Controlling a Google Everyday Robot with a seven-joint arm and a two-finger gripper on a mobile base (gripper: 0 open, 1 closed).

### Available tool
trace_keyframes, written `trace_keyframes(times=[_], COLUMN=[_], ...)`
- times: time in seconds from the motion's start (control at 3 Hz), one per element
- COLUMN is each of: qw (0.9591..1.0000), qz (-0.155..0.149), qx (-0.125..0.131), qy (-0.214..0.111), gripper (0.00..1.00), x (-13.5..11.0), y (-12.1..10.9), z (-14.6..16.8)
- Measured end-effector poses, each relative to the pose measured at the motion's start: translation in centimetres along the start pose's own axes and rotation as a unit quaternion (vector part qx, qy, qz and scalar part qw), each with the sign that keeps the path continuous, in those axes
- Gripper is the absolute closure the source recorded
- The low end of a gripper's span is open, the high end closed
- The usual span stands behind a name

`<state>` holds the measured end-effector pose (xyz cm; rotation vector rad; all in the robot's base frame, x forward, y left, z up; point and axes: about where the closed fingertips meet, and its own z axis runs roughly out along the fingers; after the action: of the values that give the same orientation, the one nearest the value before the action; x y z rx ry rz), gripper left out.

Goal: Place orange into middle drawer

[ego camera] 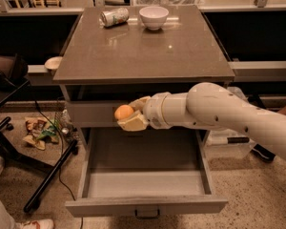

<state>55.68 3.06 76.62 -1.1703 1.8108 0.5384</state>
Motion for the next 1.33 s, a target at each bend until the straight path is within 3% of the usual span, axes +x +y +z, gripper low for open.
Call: trace_keyframes(times=[0.33, 0.67, 1.0, 1.33], qw=[0.9993, 0.9966, 0.9939, 0.993], qz=[-0.027, -0.048, -0.047, -0.033], qx=[-0.024, -0.066, -0.099, -0.114], qy=[0.009, 0.009, 0.011, 0.005], gripper=[1.0, 1.0, 1.0, 1.0], x=[2.5, 6.7, 10.8, 14.2], y=[0.4, 0.6, 1.0, 1.4], z=[1.8, 4.0, 6.1, 7.7])
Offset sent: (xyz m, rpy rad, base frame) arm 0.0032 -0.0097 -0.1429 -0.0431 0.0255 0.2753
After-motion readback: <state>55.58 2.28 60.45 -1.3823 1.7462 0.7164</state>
